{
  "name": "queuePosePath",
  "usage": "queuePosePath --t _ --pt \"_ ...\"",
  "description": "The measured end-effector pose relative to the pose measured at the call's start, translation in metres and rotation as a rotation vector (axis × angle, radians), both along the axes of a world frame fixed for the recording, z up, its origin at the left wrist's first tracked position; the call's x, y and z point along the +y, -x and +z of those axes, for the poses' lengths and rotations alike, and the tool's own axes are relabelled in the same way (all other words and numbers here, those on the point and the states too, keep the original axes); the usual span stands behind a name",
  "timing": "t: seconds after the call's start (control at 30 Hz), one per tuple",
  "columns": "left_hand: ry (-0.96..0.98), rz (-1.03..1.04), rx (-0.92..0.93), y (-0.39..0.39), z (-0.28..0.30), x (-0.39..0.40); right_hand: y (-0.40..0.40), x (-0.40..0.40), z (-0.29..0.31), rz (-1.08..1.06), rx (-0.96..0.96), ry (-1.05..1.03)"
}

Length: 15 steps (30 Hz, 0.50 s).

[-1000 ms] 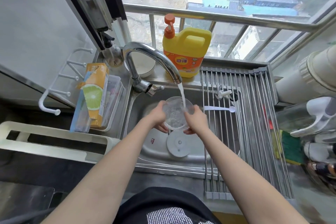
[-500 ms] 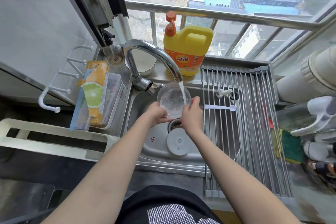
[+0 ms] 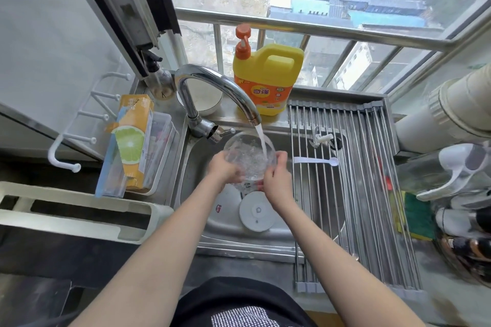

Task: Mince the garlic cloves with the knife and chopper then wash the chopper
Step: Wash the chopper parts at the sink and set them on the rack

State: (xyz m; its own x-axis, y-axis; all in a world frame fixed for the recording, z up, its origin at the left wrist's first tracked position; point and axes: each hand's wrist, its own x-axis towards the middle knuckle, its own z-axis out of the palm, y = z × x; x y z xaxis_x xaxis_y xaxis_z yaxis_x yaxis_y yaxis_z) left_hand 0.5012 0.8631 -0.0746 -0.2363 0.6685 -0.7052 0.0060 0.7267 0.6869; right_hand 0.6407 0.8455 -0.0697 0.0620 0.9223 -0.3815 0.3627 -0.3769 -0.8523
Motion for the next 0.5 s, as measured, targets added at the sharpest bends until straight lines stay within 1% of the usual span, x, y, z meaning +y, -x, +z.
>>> queuePosePath --t 0.03,0.07,0.13,0.17,0.2,0.27,0.3,0.37,0.43,0.47,0.5 --pt "0.046 0.054 -0.073 -0.001 0.002 0.001 -0.002 0.001 0.001 0.036 -0.04 -0.054" --pt "0.08 0.096 -0.106 -0.001 0.006 0.001 -0.003 0.003 0.002 0.067 -0.043 -0.094" --pt "0.121 0.111 -0.079 -0.001 0.015 0.0 -0.005 0.006 0.002 0.106 0.043 -0.093" --pt "0.111 0.057 0.006 0.0 0.017 -0.002 -0.007 0.007 0.002 0.125 0.074 -0.059" --pt "0.081 -0.043 0.146 0.002 0.019 -0.004 -0.01 0.009 0.0 0.146 0.083 -0.023" --pt "-0.01 -0.304 0.536 0.007 0.02 -0.012 -0.016 0.011 -0.007 0.157 0.07 0.096" --pt "-0.063 -0.411 0.697 0.011 0.016 -0.017 -0.019 0.01 -0.012 0.142 0.063 0.175" --pt "-0.149 -0.576 0.852 0.014 0.011 -0.025 -0.024 0.008 -0.026 0.115 0.016 0.323" --pt "-0.205 -0.717 1.009 0.015 0.013 -0.031 -0.028 0.003 -0.04 0.14 -0.136 0.412" --pt "-0.298 -0.759 1.114 0.015 0.01 -0.033 -0.028 -0.001 -0.046 0.163 -0.2 0.434" --pt "-0.436 -0.79 1.221 0.016 0.006 -0.034 -0.028 -0.004 -0.049 0.198 -0.253 0.45"
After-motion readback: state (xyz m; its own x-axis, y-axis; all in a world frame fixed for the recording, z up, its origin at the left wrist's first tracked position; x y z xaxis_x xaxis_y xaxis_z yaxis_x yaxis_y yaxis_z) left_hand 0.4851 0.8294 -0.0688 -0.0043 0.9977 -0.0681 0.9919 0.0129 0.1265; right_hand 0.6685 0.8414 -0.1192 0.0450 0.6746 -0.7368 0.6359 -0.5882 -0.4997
